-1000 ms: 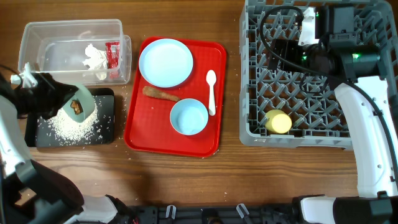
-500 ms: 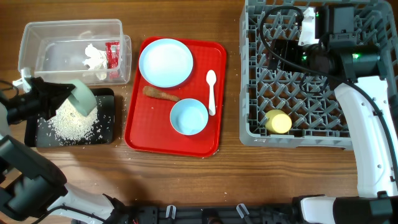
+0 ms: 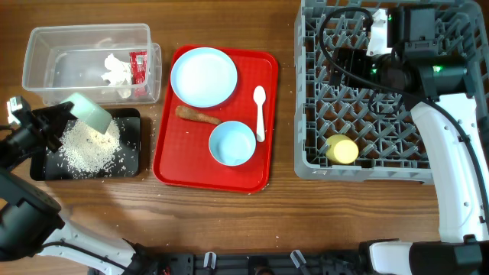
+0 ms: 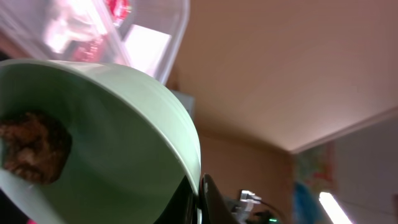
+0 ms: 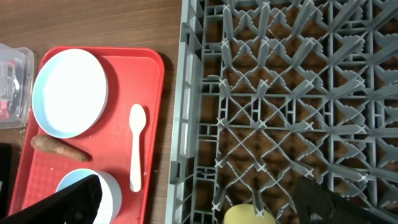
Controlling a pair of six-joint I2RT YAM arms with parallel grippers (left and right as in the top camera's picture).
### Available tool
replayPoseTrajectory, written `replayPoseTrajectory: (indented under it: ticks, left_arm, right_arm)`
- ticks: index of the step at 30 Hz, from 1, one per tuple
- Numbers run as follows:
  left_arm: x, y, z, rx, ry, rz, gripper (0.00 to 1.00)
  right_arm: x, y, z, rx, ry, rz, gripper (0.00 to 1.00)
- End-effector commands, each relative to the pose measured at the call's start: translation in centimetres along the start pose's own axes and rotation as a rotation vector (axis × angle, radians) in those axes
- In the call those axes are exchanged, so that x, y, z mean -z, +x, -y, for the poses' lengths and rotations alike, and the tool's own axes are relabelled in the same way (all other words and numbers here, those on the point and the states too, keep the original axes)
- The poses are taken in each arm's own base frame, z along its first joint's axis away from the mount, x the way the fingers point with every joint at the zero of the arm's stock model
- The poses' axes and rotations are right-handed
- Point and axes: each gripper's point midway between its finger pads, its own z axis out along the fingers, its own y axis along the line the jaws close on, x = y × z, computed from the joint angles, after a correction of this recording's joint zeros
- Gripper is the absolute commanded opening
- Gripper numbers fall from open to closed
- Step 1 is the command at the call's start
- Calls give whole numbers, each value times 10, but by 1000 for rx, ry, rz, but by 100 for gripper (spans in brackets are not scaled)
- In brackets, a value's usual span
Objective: Sort waste into correct bins and load items into the dishwasher rack
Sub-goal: 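Carry the bowl left and tilt it over the black tray, then return the emptied mint-green bowl to the red tray with the left gripper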
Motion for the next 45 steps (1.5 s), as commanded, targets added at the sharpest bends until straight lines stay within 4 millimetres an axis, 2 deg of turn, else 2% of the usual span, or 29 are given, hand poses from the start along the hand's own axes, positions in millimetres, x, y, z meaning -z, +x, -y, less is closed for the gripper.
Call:
replayPoseTrajectory:
  ticks: [1, 10, 17, 19, 22, 26, 31, 34, 39, 43, 45]
  left_arm:
    - [3, -3, 24, 43, 155, 13, 4]
    - [14, -5, 24, 117, 162, 38, 4]
    - [14, -1, 29, 80, 161, 38, 4]
    - [13, 10, 40, 7, 149, 37, 4]
    - [6, 37, 53, -103, 64, 1, 4]
    - [-15, 79, 54, -253, -146, -101, 4]
    - [-47, 124, 37, -383, -370, -271, 4]
    - [-69, 140, 17, -381, -510, -354, 4]
    - [-96, 145, -23, -418, -870, -339, 4]
    - [-114, 148, -41, -498, -1090, -261, 4]
    - [-127, 158, -48, -548, -1157, -254, 4]
  right_arm:
    - [4, -2, -5, 23, -17, 11, 99]
    - [4, 2, -4, 20, -14, -8, 100]
    - [4, 2, -4, 20, -15, -6, 100]
    - [4, 2, -4, 19, -15, -7, 100]
    - [4, 2, -4, 18, -15, -6, 100]
    - [4, 2, -4, 19, -15, -6, 100]
    - [4, 2, -4, 19, -15, -6, 100]
    - [4, 1, -4, 20, -15, -2, 100]
    - [4, -1, -5, 22, -16, 5, 100]
    - [4, -2, -5, 22, -17, 8, 100]
    - [4, -2, -5, 23, -17, 9, 100]
